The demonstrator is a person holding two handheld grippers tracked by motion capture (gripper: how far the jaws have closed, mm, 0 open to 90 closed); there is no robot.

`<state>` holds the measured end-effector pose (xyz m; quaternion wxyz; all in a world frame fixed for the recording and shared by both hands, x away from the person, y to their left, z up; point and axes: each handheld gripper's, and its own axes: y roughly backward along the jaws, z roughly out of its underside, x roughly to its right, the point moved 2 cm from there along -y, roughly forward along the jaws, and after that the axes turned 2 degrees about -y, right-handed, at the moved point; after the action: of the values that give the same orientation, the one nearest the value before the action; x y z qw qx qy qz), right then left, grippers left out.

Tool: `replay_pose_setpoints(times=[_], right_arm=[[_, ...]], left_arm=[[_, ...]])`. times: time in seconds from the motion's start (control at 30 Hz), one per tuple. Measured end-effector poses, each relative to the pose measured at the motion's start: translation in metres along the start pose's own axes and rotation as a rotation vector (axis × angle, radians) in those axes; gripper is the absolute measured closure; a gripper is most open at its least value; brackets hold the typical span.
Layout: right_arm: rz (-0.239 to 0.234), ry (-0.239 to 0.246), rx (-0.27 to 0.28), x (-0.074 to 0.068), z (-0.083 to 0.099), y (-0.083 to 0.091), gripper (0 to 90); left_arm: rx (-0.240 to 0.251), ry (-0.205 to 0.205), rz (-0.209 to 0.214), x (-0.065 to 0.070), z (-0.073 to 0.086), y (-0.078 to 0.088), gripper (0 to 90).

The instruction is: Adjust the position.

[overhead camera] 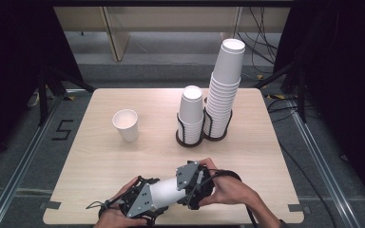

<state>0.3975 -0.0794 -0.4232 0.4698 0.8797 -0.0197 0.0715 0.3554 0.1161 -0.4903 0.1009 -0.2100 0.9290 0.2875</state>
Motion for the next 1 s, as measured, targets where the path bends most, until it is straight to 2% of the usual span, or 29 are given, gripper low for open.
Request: replay_pose_setpoints(times=[0.03, 0.07, 0.1, 0.33, 0.43, 0.5, 0.57, 0.63, 0.7, 0.73, 0.8, 0.9, 0.93, 0.97, 1.0], right_arm=[[-0.005, 0.006, 0.012, 0.002, 0.001, 0.001, 23.5], [-0.009, -0.011, 0.018, 0.001, 0.002, 0.004, 23.7], [-0.012, 0.02, 0.034, 0.004, 0.002, 0.005, 24.0], [-0.049, 0.001, 0.104, 0.006, 0.006, 0.014, 24.8], [-0.053, -0.005, 0.127, 0.009, 0.008, 0.016, 25.3], [-0.064, -0.011, 0.139, 0.01, 0.009, 0.016, 25.4], [-0.055, -0.014, 0.132, 0.01, 0.01, 0.015, 25.0], [-0.058, -0.021, 0.107, 0.008, 0.009, 0.013, 23.9], [-0.033, -0.018, 0.073, 0.006, 0.008, 0.011, 22.1], [-0.015, -0.018, 0.039, 0.003, 0.006, 0.009, 21.4], [0.007, 0.006, 0.011, 0.001, 0.003, 0.005, 20.7], [0.061, 0.069, -0.076, -0.003, -0.001, -0.004, 20.4], [0.071, 0.058, -0.099, -0.006, -0.002, -0.005, 20.9], [0.068, 0.093, -0.108, -0.006, -0.004, -0.009, 21.5], [0.081, 0.085, -0.142, -0.007, -0.004, -0.01, 21.3]], left_arm=[[0.031, 0.005, 0.003, -0.001, 0.001, 0.0, 12.4], [0.045, 0.007, 0.009, -0.001, 0.001, 0.001, 12.0], [0.067, 0.004, 0.016, -0.002, 0.002, 0.002, 11.7], [0.184, 0.034, 0.031, -0.006, 0.003, 0.009, 11.2], [0.194, 0.039, 0.028, -0.007, 0.001, 0.013, 15.0], [0.186, 0.039, 0.03, -0.008, 0.0, 0.013, 17.1], [0.169, 0.034, 0.027, -0.007, 0.0, 0.012, 17.8], [0.151, 0.039, 0.029, -0.006, -0.001, 0.01, 18.1], [0.128, 0.032, 0.03, -0.006, -0.001, 0.01, 18.1], [0.12, 0.025, 0.03, -0.006, -0.001, 0.009, 18.1], [0.095, 0.03, 0.036, -0.005, -0.001, 0.009, 18.0], [0.067, 0.021, 0.035, -0.003, -0.003, 0.008, 18.0], [0.062, 0.018, 0.035, -0.002, -0.004, 0.007, 18.0], [0.044, 0.015, 0.039, -0.002, -0.005, 0.007, 17.9], [0.043, 0.013, 0.036, -0.001, -0.005, 0.006, 17.9]])
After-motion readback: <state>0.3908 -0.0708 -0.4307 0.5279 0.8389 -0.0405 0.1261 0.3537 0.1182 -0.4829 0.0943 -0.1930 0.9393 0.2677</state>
